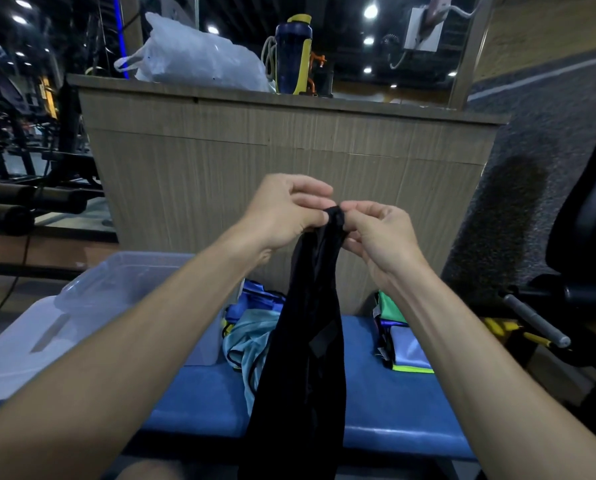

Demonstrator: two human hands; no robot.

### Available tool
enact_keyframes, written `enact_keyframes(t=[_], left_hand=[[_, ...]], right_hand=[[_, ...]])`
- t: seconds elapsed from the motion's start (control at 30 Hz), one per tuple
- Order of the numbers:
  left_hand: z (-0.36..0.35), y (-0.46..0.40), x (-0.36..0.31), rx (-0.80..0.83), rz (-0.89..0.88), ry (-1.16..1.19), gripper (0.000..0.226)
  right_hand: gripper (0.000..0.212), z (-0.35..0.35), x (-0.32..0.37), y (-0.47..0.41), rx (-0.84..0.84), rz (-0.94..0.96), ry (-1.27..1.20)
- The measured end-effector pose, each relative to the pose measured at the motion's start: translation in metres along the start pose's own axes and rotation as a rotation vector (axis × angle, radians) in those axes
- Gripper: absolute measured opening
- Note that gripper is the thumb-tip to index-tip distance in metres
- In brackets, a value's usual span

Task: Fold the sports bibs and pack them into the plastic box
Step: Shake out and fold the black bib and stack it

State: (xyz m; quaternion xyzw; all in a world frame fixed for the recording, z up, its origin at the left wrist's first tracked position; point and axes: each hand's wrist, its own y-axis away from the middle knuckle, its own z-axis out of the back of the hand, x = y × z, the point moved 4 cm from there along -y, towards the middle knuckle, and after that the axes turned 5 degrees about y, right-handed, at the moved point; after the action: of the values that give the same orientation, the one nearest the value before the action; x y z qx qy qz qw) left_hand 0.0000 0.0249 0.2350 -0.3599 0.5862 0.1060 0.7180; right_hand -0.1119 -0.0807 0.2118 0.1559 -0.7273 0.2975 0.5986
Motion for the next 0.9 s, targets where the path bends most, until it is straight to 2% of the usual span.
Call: enact_keyframes(t=[0.13,0.3,0.37,0.47,0.53,0.6,0.67,0.77,0.83,0.9], left_hand=[[0.003,0.005,0.008,-0.084,-0.029,-0.061,0.036],[-0.006,0.009,0.012,-0.072,-0.046,-0.1,0.031],[-0.011,0.012,0.01,-0.052,-0.013,0.014,0.024],[-0.014,0.018,0.008,0.015,0.108,0.294,0.031],[-0.011,0.021,0.009,0.088,0.143,0.373,0.037],[-0.006,0.023,0.009,0.142,0.117,0.35,0.039],[0.003,0.026,0.011,0.103,0.035,0.226,0.034],[0.023,0.032,0.022,-0.012,-0.148,0.047,0.026],[0.03,0.041,0.028,0.016,-0.255,-0.02,0.026],[0.028,0.054,0.031,0.11,-0.329,-0.084,0.028]], right_hand=[[0.022,0.001,-0.005,0.001,-0.027,0.005,0.017],[0.019,-0.003,-0.006,0.001,-0.096,0.085,0.131],[0.019,-0.002,-0.005,0.001,-0.098,0.141,0.186],[0.033,0.008,-0.003,-0.005,-0.079,0.201,0.32],[0.025,0.014,-0.002,-0.008,-0.045,0.231,0.356],[0.018,0.018,0.001,-0.006,0.026,0.259,0.349],[0.018,0.023,0.005,-0.001,0.156,0.279,0.334],[0.013,0.04,0.015,0.004,0.491,0.245,0.285],[0.024,0.053,0.028,0.005,0.647,0.234,0.278],[0.031,0.062,0.044,0.001,0.723,0.242,0.289]])
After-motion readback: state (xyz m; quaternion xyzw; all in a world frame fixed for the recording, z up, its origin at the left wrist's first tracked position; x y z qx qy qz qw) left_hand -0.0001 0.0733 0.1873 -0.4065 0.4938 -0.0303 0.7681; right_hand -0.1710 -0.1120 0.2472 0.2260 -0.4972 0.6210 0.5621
